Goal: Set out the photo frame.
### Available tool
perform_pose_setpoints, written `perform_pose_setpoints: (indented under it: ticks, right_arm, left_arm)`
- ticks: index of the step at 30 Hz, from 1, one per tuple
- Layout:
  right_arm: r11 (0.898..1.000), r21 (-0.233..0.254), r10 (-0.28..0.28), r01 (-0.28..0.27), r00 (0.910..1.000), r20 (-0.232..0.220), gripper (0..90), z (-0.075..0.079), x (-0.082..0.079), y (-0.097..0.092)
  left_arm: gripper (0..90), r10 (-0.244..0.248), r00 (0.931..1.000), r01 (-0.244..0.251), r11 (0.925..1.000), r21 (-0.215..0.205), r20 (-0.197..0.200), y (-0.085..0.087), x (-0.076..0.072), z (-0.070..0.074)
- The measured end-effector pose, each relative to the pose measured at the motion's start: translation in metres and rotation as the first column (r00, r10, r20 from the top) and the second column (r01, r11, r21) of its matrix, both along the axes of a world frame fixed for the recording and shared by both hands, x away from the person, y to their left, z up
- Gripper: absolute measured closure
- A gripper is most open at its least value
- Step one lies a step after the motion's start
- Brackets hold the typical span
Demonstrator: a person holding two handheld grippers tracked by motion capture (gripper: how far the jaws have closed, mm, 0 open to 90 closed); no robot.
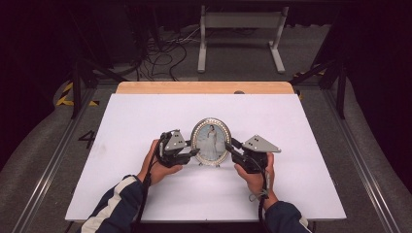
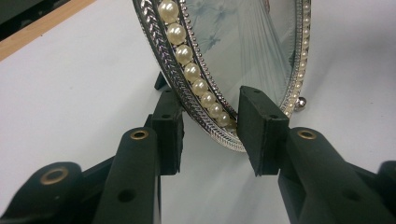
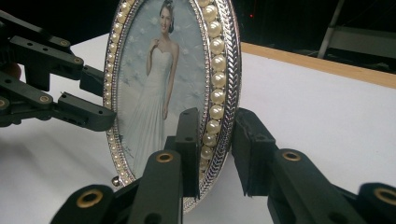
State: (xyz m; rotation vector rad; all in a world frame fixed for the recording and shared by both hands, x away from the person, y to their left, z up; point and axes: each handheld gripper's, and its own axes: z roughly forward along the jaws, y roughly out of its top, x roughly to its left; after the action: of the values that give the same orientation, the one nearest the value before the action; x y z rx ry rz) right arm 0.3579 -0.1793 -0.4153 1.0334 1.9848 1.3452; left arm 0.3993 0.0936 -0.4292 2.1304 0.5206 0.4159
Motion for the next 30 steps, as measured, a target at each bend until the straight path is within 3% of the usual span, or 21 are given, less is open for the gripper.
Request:
perform_pose_setpoints:
  ticks: [13,17,30]
  right_arm:
    - [1.000,-0.022,0.001,0.000,0.9999,0.013,72.1,0.000,-0.001,0.000]
    - [0.999,-0.050,0.004,-0.003,0.9999,0.013,69.6,-0.002,0.000,0.003]
    - [0.997,-0.069,0.023,-0.022,0.9996,0.014,70.2,0.000,-0.002,-0.001]
  left_arm:
    - [58.0,-0.013,0.9998,0.013,0.9999,-0.011,-0.013,-0.002,0.001,-0.003]
    - [56.6,-0.016,0.9999,0.016,0.9997,-0.018,0.004,-0.001,0.001,-0.001]
    - [55.2,-0.017,0.9992,0.018,0.9993,-0.033,0.037,0.005,-0.001,0.008]
